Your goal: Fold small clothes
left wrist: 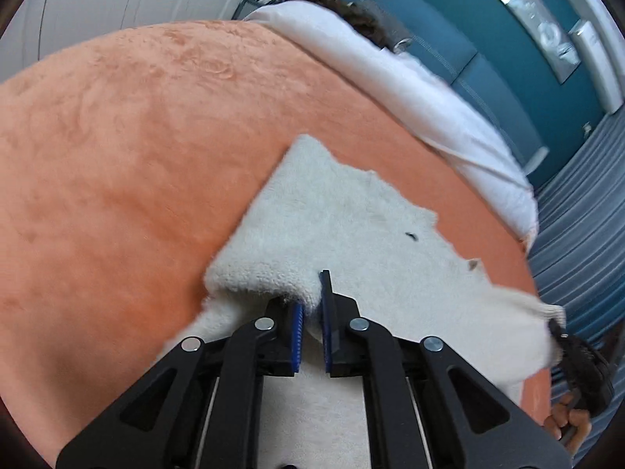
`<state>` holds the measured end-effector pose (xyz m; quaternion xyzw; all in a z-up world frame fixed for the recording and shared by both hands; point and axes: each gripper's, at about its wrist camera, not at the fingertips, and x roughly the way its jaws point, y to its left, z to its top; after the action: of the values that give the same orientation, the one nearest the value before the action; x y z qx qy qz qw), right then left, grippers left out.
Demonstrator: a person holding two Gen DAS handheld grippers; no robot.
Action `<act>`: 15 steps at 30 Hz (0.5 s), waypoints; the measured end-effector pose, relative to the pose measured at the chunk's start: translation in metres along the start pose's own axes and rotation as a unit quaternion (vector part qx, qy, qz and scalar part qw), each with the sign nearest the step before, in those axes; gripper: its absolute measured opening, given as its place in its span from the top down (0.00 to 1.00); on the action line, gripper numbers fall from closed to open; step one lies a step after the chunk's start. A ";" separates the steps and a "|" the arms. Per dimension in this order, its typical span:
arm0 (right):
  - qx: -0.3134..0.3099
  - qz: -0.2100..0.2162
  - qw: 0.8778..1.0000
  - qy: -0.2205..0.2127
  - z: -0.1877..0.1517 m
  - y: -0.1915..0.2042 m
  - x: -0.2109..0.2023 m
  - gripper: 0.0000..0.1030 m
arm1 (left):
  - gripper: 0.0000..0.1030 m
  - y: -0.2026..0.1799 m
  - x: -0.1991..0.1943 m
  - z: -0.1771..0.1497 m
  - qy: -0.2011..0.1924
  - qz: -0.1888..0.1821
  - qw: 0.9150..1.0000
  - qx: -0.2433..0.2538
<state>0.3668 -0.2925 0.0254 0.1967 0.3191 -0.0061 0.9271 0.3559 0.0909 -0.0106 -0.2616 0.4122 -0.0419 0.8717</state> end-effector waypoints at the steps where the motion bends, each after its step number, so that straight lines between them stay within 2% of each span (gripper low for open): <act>1: -0.005 -0.025 0.999 0.021 -0.006 -0.010 0.015 0.95 | 0.94 0.001 0.005 0.002 0.012 0.006 1.000 0.003; 3: -0.003 -0.076 0.991 0.114 -0.029 -0.033 0.064 0.95 | 0.94 0.001 0.020 -0.003 0.045 0.038 0.998 0.025; 4: -0.010 -0.075 0.990 0.117 -0.037 -0.035 0.069 0.96 | 0.94 0.002 0.025 -0.007 0.052 0.044 0.997 0.026; 7: 0.015 -0.041 0.997 0.066 -0.030 -0.030 0.046 0.95 | 0.93 0.004 0.023 -0.014 0.040 0.046 0.998 0.033; 9: 0.011 -0.061 0.991 0.117 -0.043 -0.037 0.071 0.95 | 0.92 0.004 0.025 -0.018 0.037 0.049 0.997 0.040; 10: 0.014 -0.057 0.991 0.117 -0.044 -0.038 0.070 0.95 | 0.91 0.004 0.024 -0.018 0.036 0.050 0.997 0.047; 12: 0.037 -0.046 0.992 0.112 -0.034 -0.034 0.050 0.91 | 0.84 0.002 0.017 -0.018 0.040 0.042 0.997 0.052; 15: 0.040 -0.035 0.995 0.082 -0.034 -0.022 -0.008 0.85 | 0.64 0.005 -0.019 -0.023 0.039 0.016 0.998 0.049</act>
<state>0.3376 -0.3011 -0.0024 0.2217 0.4001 -0.0353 0.8885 0.3258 0.0909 -0.0119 -0.2102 0.4470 -0.0586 0.8675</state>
